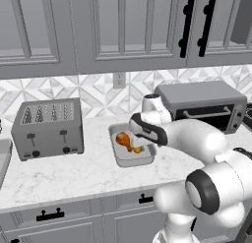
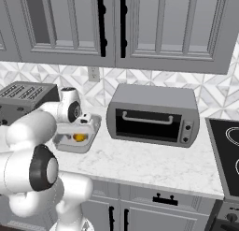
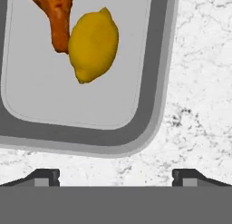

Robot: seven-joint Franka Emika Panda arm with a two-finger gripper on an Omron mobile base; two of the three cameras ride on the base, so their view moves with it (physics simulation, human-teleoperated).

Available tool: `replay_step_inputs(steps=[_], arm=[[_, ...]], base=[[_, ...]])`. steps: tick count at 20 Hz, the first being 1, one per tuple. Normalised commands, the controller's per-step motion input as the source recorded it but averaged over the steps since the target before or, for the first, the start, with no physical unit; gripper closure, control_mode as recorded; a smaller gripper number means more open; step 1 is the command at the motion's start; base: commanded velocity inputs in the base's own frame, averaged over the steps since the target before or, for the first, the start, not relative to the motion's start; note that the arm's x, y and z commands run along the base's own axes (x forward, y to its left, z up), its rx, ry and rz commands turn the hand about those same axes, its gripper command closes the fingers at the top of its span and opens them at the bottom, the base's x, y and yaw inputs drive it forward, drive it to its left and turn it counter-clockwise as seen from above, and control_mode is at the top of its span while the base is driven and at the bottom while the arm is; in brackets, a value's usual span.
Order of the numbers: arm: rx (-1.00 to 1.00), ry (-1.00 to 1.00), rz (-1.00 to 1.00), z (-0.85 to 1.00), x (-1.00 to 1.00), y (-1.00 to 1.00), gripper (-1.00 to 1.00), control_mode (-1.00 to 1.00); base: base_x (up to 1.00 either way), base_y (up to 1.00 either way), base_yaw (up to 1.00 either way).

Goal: Place one lemon and one chicken drumstick in each tupperware on the nearby counter, to pack two identical lunches.

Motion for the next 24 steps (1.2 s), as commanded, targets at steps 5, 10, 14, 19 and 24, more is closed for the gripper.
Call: replay_step_inputs(steps=[5, 10, 14, 19, 24], arm=[[0.07, 0.04, -0.01, 0.05, -0.67, -0.32, -1.00, -1.00], [0.08, 0.06, 0.00, -0.03, -0.56, -0.08, -1.00, -1.00], [0.04, 0.06, 0.00, 0.23, -0.11, 0.11, -1.00, -1.00], [-0.04, 0.13, -0.01, 0.37, 0.00, 0.36, -1.00, -1.00], [-0.05, 0.15, -0.01, 0.47, 0.00, 0.27, -1.00, -1.00]], base=[[0.00, 0.00, 0.00], [0.00, 0.00, 0.00], [0.00, 0.00, 0.00], [0.00, 0.00, 0.00], [0.00, 0.00, 0.00]])
